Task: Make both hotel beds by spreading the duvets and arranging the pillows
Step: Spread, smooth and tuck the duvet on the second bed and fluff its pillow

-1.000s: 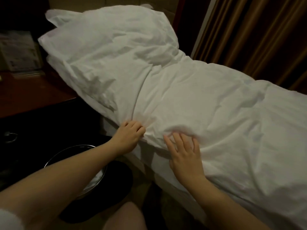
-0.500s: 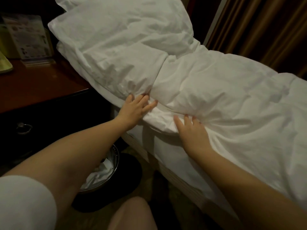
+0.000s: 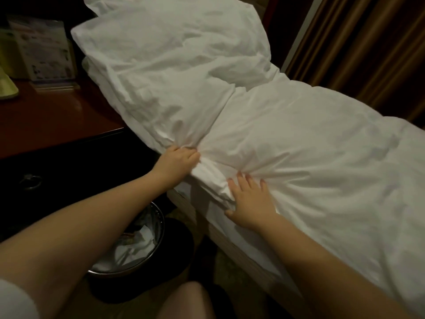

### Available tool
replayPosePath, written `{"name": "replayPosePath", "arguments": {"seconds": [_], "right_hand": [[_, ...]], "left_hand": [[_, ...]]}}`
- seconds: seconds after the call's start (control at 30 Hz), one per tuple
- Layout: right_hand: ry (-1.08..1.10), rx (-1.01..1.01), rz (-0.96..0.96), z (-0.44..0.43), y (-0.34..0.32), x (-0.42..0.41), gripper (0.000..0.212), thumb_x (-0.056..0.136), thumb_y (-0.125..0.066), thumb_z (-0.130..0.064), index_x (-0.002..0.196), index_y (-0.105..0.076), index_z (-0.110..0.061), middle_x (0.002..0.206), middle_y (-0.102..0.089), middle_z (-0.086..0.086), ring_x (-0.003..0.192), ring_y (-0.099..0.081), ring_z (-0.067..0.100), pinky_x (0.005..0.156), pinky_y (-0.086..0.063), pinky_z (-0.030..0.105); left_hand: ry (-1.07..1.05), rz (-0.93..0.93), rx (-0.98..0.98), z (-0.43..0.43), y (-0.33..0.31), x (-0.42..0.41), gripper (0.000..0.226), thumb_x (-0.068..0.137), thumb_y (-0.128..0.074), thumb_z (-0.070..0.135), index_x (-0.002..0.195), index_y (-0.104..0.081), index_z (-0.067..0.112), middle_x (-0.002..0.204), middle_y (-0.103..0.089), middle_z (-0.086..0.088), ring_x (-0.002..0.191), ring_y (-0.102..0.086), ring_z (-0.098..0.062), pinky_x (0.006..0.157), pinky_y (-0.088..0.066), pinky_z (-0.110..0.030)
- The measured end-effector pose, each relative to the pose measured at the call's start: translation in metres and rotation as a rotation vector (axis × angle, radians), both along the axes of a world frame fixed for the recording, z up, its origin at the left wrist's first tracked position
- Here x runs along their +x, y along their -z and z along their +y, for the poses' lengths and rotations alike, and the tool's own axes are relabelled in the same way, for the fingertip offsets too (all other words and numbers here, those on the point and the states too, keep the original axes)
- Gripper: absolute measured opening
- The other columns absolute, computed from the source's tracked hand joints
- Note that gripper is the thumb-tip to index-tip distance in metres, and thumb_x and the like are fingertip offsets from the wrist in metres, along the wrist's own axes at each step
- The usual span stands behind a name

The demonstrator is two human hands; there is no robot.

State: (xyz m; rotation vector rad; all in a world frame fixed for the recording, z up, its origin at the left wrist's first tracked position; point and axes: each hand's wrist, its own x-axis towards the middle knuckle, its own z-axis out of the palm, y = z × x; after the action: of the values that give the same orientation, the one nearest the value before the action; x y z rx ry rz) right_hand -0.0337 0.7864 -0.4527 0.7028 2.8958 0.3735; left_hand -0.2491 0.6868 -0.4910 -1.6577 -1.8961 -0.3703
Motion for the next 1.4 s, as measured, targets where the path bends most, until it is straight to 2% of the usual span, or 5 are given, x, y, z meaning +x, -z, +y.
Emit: {"name": "replayPosePath", "arguments": {"seconds": [0.4,0.6,1.07,1.2,1.4], "right_hand": [[-0.162,0.095,0.189,0.003,-0.007,-0.011,0.032,0.091,-0.040,-0.040,0.104,-0.064,-0.024,0.109,-0.064,-0.004,0.107,-0.056,0.021,0.091,-0.033,0.035],[-0.285,0.097,0.407,0.010,-0.016,-0.031,0.014,0.070,-0.055,-0.023,0.069,-0.068,-0.019,0.066,-0.066,0.003,0.062,-0.061,0.030,0.056,-0.045,0.032],[-0.418,-0.027,0.458,0.011,-0.053,-0.184,0.050,0.073,-0.055,-0.033,0.119,-0.066,-0.019,0.127,-0.061,0.012,0.116,-0.056,0.041,0.090,-0.042,0.062],[-0.470,-0.075,0.493,0.032,-0.050,-0.196,0.053,0.078,-0.046,-0.040,0.124,-0.063,-0.020,0.134,-0.056,0.010,0.124,-0.052,0.036,0.099,-0.033,0.058],[-0.492,-0.169,0.482,0.044,-0.050,-0.199,0.056,0.081,-0.037,-0.044,0.129,-0.059,-0.024,0.139,-0.052,0.008,0.129,-0.048,0.032,0.102,-0.022,0.054]], "left_hand": [[-0.093,-0.087,-0.072,0.000,-0.013,0.005,0.034,0.036,-0.084,0.005,0.062,-0.063,0.012,0.053,-0.056,-0.005,0.041,-0.054,-0.025,0.037,-0.036,-0.022],[-0.265,-0.187,-0.313,-0.018,-0.028,0.030,0.024,0.088,-0.051,0.017,0.111,-0.056,0.015,0.107,-0.061,-0.008,0.100,-0.059,-0.030,0.069,-0.042,-0.034],[-0.638,-0.228,-0.303,-0.046,-0.077,-0.016,0.054,0.093,-0.042,0.019,0.144,-0.027,0.030,0.105,-0.053,-0.002,0.092,-0.052,-0.025,0.066,-0.040,-0.034],[-0.786,-0.600,-0.070,-0.037,-0.094,-0.044,0.051,0.096,-0.037,0.033,0.145,-0.022,0.036,0.124,-0.044,-0.003,0.098,-0.053,-0.025,0.074,-0.049,-0.037],[-0.832,-1.776,0.827,0.003,-0.106,-0.105,0.077,0.078,-0.056,0.061,0.141,-0.027,0.029,0.133,-0.047,-0.009,0.110,-0.054,-0.035,0.092,-0.049,-0.051]]}}
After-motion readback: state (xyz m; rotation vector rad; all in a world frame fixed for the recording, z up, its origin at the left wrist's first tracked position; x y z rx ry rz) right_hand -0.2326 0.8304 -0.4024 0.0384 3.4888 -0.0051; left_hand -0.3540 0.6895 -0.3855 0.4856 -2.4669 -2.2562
